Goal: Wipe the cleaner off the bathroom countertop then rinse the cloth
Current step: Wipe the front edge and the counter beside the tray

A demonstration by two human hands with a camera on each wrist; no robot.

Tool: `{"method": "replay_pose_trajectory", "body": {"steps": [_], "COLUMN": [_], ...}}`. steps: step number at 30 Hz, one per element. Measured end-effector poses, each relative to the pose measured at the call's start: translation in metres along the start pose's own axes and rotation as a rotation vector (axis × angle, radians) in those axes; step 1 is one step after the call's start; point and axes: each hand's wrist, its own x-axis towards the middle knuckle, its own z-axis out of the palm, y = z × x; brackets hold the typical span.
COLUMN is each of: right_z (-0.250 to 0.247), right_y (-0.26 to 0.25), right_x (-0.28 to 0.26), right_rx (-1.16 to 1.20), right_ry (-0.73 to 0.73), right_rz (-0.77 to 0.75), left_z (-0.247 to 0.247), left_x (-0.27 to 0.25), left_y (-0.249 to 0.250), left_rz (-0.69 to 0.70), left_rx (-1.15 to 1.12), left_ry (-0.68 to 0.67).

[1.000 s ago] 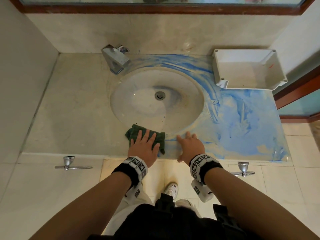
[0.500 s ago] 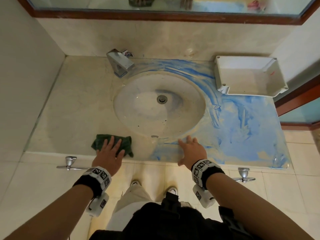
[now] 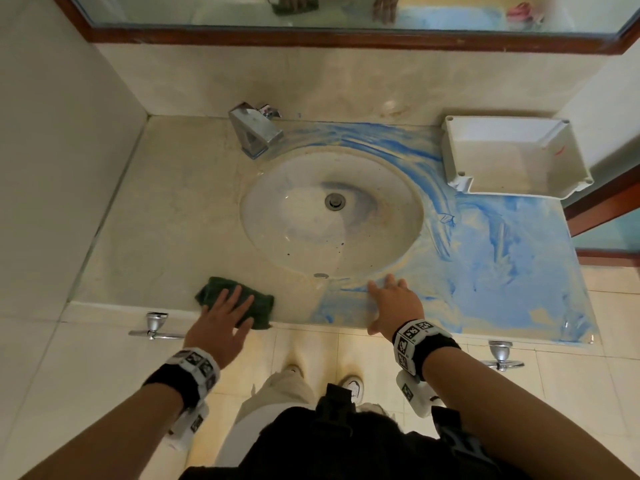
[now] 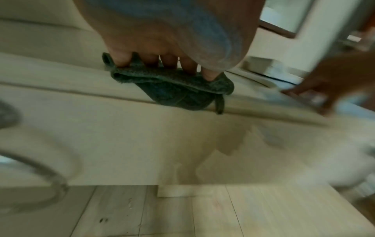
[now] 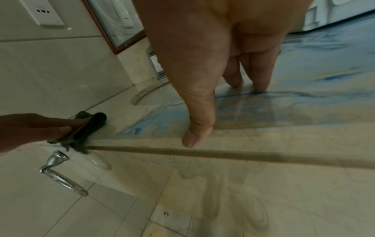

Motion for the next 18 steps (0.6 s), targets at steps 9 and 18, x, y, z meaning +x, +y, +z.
{"method": "replay_pose_trajectory", "body": {"steps": [9, 18], "right_z": [0.003, 0.011], "right_y": [-0.002, 0.001], "right_x": [-0.008, -0.036], "right_rx": [0.067, 0.107], "right_ry": [0.026, -0.027], "right_rz": [0.030, 0.058], "left_z": [-0.010, 0.003], "left_x": [0.022, 0.008], "left_y": [0.024, -0.012], "left_rz": [-0.021, 0.417], "left_rx": [0.037, 0.228], "left_ry": [0.015, -0.002]}}
